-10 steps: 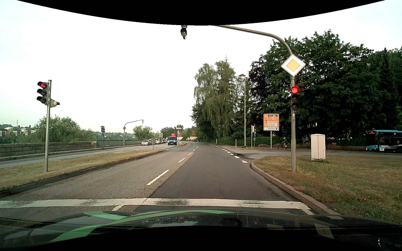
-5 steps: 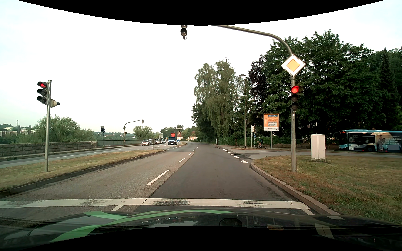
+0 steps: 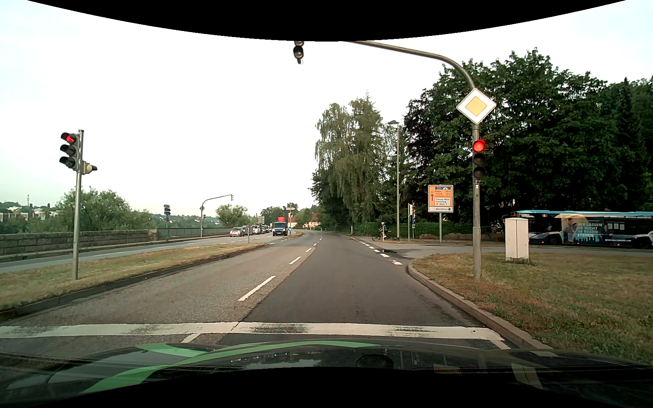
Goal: Follow the waypoints while adhering to traffic rules and regulations
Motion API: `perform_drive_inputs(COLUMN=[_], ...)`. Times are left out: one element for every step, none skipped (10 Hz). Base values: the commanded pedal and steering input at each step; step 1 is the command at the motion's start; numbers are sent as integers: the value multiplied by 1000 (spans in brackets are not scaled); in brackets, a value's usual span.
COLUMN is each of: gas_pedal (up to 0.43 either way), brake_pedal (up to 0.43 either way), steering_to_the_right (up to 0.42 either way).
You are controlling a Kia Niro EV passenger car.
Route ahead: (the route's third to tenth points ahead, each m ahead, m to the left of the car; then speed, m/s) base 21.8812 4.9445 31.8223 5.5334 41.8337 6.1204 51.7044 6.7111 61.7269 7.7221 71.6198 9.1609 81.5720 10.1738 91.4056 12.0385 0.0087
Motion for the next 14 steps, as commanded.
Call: perform_drive_inputs(gas_pedal=[0,0,0,0,0,0,0,0,0,0,0,0,0,0], brake_pedal=[238,238,238,238,238,238,238,238,238,238,238,232,232,232], steering_to_the_right=[-12,-12,-12,-12,-12,-12,-12,-12,-12,-12,-12,-12,-12,-13])
